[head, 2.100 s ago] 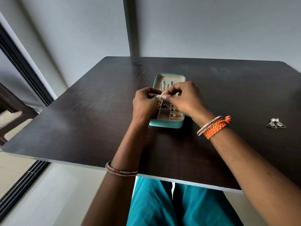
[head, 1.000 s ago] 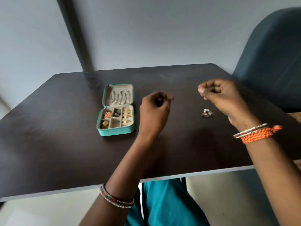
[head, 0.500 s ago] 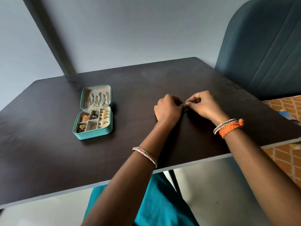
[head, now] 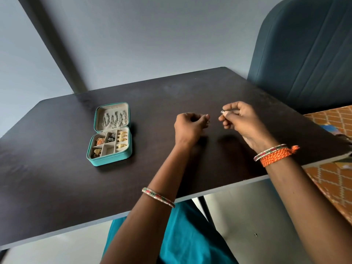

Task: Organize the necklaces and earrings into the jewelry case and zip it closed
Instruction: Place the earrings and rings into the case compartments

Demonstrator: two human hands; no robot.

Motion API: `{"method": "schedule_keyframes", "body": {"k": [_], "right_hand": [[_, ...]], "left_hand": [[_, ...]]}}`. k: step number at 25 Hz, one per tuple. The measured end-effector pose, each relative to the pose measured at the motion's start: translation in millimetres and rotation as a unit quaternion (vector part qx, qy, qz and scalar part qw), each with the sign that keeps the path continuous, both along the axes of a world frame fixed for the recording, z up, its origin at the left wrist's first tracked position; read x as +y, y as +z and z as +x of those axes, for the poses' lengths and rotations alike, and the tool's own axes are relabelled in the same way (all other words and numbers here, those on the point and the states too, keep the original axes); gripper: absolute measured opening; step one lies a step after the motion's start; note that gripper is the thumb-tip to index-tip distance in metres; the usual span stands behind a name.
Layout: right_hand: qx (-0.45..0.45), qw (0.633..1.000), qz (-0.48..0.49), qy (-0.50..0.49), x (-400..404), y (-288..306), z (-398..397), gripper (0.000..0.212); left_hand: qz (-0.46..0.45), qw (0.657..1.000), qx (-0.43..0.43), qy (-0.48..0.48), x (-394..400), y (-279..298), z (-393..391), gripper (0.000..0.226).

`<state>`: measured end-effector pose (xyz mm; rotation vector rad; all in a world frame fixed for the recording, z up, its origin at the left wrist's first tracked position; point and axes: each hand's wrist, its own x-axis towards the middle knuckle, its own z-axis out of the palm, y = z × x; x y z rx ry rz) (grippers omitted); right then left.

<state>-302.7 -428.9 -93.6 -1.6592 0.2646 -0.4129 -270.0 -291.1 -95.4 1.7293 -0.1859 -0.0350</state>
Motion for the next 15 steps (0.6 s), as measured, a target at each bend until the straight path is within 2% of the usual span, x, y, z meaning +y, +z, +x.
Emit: {"method": "schedule_keyframes", "body": {"k": [2, 5, 8, 12, 15], "right_hand": [[-0.024, 0.997, 0.060, 0.030, 11.9, 8.0, -10.4, 0.021], [-0.043, 0.988, 0.128, 0.074, 34.0, 18.5, -24.3, 0.026], [-0.032, 0.986, 0.122, 0.105, 56.9, 27.2, -31.9, 0.024], [-0.017, 0.980, 0.096, 0.174, 84.7, 40.9, -39.2, 0.029], [-0.013, 0.976, 0.049, 0.211, 104.5, 48.9, -42.0, 0.034]], "left_hand": [[-0.148, 0.988, 0.042, -0.031, 9.5, 7.1, -7.2, 0.020], [-0.257, 0.965, 0.040, -0.032, 31.4, 17.1, -15.3, 0.019], [-0.262, 0.964, 0.024, -0.039, 62.0, 21.0, -28.4, 0.009], [-0.191, 0.979, -0.007, -0.066, 102.2, 23.3, -47.4, 0.014], [-0.197, 0.978, 0.003, -0.062, 124.2, 27.6, -57.2, 0.017]]}}
